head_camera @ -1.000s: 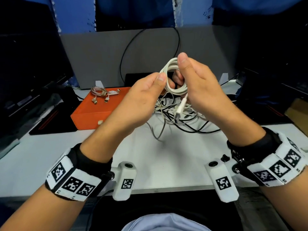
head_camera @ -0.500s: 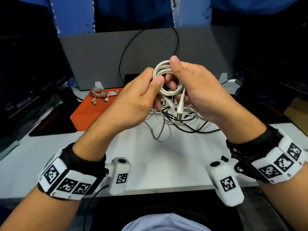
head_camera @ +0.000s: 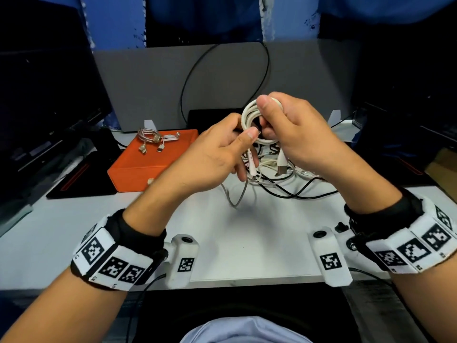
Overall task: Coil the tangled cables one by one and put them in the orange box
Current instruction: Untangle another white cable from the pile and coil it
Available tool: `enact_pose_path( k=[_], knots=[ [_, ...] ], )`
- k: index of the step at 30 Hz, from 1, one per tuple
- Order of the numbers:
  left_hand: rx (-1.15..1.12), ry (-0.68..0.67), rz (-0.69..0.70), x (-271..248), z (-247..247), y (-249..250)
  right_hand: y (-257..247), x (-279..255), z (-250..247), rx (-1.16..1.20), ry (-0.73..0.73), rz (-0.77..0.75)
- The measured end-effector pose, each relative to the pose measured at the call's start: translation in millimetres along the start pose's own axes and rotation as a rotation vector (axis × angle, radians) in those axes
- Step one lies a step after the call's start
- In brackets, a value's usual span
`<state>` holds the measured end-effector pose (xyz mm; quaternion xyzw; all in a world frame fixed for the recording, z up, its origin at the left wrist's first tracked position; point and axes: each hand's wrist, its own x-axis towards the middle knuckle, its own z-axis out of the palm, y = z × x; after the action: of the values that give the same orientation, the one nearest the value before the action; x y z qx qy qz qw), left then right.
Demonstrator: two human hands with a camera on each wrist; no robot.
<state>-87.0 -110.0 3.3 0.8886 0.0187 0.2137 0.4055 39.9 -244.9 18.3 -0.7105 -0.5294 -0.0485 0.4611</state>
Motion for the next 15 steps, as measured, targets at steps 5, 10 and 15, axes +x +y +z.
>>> enact_pose_path(
  k=[5, 10, 15],
  knots=[
    [-0.035, -0.033, -0.064, -1.6, -26.0, 3.5, -1.6, -1.9, -6.4, -0.227, 0.009, -0.041],
    [-0.197, 0.052, -0.035, -4.1, -45.2, 7.6, -5.3, -4.3, 3.9, -0.42, -0.054, -0.067],
    [-0.574, -0.015, -0.034, -7.1, -31.0, 15.0, -2.9, -2.7, 7.0, -0.274, 0.013, -0.076]
  ],
)
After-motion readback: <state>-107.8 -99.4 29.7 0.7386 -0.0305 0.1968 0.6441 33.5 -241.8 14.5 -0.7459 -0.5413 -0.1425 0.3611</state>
